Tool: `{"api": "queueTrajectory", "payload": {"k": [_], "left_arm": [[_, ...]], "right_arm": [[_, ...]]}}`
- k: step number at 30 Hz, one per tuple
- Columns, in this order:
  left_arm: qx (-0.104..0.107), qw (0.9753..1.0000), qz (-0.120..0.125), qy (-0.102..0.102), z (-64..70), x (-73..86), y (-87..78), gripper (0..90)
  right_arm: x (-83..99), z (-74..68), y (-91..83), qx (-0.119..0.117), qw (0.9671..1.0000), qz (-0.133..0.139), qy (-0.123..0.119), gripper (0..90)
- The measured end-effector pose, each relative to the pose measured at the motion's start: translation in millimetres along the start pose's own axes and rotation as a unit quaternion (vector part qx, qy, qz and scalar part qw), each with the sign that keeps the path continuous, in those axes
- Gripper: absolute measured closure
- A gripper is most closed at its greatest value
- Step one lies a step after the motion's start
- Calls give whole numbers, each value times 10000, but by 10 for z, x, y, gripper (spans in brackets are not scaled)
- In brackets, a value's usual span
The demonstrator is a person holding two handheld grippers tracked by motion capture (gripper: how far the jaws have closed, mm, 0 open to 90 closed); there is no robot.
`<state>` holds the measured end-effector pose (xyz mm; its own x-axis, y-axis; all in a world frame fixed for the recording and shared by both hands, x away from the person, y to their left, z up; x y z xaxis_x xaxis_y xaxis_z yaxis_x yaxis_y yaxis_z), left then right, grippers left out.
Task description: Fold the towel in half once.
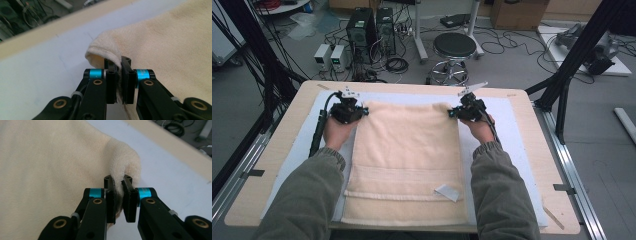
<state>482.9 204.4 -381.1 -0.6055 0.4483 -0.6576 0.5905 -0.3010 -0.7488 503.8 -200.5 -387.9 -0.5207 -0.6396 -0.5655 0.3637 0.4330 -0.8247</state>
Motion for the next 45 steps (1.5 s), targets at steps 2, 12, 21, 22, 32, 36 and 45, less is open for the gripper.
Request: {"api": "queueTrajectory", "payload": {"k": [2, 12, 21, 22, 32, 36, 45], "left_arm": [[-51, 9999, 88, -16, -51, -145, -70, 840], [226, 9994, -244, -98, -80, 79, 4, 568], [525, 9985, -86, 119, 115, 361, -179, 480], [551, 9984, -28, 102, 134, 390, -208, 471], [795, 9961, 83, 368, 325, 611, -432, 369], [774, 9958, 7, 495, 401, 743, -471, 349], [841, 9936, -125, 739, 585, 1087, -521, 312]], "right_arm": [[-152, 64, -125, 132, 9998, 142, 24, 825], [-26, 102, -17, 84, 9997, -48, 219, 429], [170, -193, -246, 26, 10000, -24, -33, 350], [207, -233, -257, -3, 10000, 5, -61, 350], [605, -526, -285, -20, 9998, 36, -205, 290], [724, -613, -329, -52, 9998, 94, -184, 262], [812, -900, -394, -122, 9983, 34, -573, 213]]}}
Point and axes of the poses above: each handheld gripper's, and its own axes: y roughly forward along the jaws, x roughly out of its underside, z roughly to its right, the point moved 2 cm from there along y, roughly forward along the jaws, and after that the axes turned 14 degrees about -z, right-handed, at the moved point
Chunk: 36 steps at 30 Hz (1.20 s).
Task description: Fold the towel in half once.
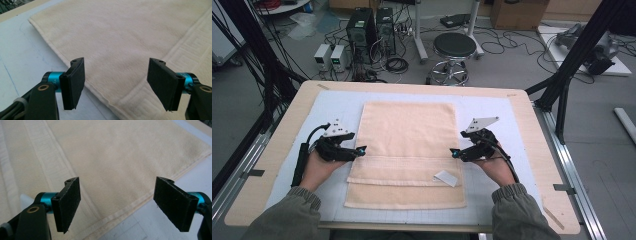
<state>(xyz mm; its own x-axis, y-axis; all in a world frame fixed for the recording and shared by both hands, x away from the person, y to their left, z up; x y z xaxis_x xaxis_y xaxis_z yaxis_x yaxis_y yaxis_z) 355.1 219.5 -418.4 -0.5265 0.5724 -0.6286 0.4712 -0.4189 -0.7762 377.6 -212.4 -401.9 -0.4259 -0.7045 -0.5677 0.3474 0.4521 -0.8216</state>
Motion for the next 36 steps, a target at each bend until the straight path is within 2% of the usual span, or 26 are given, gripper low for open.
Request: {"api": "queueTrajectory", "payload": {"k": [5, 7, 13, 18, 21, 24, 27, 30, 33, 36], "left_arm": [[-3, 10000, 84, -15, 96, 138, -57, 295], [5, 9999, 136, -18, 125, 163, -79, 283], [46, 9999, 135, 33, 200, 211, -82, 271], [132, 9998, 103, 132, 265, 247, -63, 281], [237, 9993, -22, 282, 283, 264, -39, 352], [412, 9983, -132, 380, 311, 293, 0, 484], [555, 9967, -364, 459, 333, 330, 76, 596], [612, 9960, -381, 537, 360, 335, 102, 706], [555, 9960, -399, 576, 380, 331, 104, 772], [571, 9962, -383, 543, 377, 330, 109, 819]], "right_arm": [[-29, -121, -50, 15, 9998, 87, -178, 215], [14, -156, -38, 10, 9996, 214, -170, 225], [211, -245, 84, -175, 9997, 91, -112, 246], [319, -272, 159, -319, 9994, 75, -126, 346], [364, -263, 225, -428, 9990, -50, -125, 431], [402, -266, 307, -668, 9974, -206, -164, 543], [395, -280, 321, -689, 9972, -233, -186, 601], [401, -272, 320, -730, 9969, -200, -197, 673], [396, -278, 324, -788, 9964, -186, -249, 766], [393, -275, 327, -835, 9960, -173, -265, 803]]}}
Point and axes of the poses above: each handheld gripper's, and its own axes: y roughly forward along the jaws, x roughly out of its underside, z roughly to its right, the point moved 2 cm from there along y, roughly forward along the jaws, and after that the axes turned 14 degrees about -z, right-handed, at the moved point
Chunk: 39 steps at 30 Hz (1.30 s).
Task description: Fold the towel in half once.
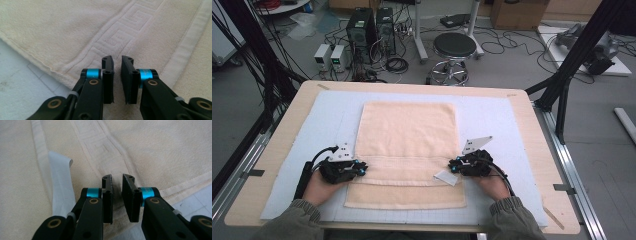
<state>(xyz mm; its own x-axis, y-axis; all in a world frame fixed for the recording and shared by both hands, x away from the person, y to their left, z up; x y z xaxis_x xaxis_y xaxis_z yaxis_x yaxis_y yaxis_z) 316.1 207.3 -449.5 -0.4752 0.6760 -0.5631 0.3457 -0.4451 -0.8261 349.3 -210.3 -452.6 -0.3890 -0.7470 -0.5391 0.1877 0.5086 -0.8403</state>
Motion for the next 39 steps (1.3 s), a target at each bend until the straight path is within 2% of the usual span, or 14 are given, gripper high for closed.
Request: {"api": "queueTrajectory", "payload": {"k": [3, 8, 18, 22, 27, 29, 31, 35, 37, 38, 39], "left_arm": [[-34, 10000, 2, -6, 3, -7, -4, 843], [-81, 10000, 27, -3, 19, -30, -43, 866], [-225, 9991, 355, 25, 90, -92, -257, 869], [-235, 9986, 454, 101, 147, -125, -381, 869], [-201, 9980, 548, 250, 254, -192, -512, 869], [-180, 9977, 587, 283, 299, -203, -557, 869], [-115, 9977, 603, 290, 351, -190, -592, 869], [4, 9982, 479, 354, 453, -79, -620, 869], [132, 9985, 349, 400, 482, 0, -563, 864], [172, 9985, 279, 427, 487, 31, -526, 841], [229, 9988, 196, 381, 496, 80, -450, 778]], "right_arm": [[-7, -7, -3, 14, 10000, -6, -55, 847], [-20, -15, -39, 38, 10000, 30, -84, 860], [-88, -84, -248, 101, 9994, 247, -227, 862], [-115, -146, -373, 174, 9988, 333, -307, 862], [-112, -227, -571, 122, 9986, 371, -351, 861], [-113, -263, -633, 165, 9984, 376, -398, 861], [-105, -293, -675, 107, 9983, 388, -429, 861], [-49, -377, -651, -64, 9985, 329, -438, 859], [14, -403, -588, -183, 9986, 257, -424, 843], [52, -401, -540, -273, 9988, 179, -362, 808], [80, -391, -496, -320, 9989, 125, -322, 728]]}}
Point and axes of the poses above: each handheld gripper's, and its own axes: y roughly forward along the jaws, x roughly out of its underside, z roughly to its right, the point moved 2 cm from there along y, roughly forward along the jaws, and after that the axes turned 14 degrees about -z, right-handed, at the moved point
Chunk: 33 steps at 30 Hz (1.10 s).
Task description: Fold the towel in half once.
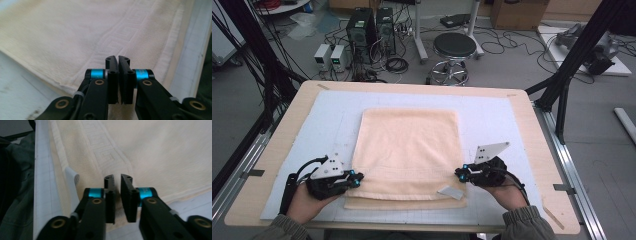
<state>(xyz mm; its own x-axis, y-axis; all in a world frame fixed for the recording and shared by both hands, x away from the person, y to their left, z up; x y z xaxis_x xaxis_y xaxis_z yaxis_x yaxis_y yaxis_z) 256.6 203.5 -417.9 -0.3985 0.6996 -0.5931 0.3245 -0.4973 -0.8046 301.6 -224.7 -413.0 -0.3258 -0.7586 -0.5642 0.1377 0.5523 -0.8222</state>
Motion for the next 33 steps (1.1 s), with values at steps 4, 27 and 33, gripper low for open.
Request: {"api": "queueTrajectory", "payload": {"k": [4, 27, 33], "left_arm": [[129, 9996, -252, -86, -3, 102, 180, 622], [75, 9999, 65, 103, 28, 80, 13, 864], [143, 9995, -11, 266, 109, 106, -12, 826]], "right_arm": [[76, 22, 127, 11, 9999, 21, 158, 641], [14, -165, 168, -438, 9983, 87, -383, 873], [19, -238, 101, -579, 9971, 48, -498, 847]]}}
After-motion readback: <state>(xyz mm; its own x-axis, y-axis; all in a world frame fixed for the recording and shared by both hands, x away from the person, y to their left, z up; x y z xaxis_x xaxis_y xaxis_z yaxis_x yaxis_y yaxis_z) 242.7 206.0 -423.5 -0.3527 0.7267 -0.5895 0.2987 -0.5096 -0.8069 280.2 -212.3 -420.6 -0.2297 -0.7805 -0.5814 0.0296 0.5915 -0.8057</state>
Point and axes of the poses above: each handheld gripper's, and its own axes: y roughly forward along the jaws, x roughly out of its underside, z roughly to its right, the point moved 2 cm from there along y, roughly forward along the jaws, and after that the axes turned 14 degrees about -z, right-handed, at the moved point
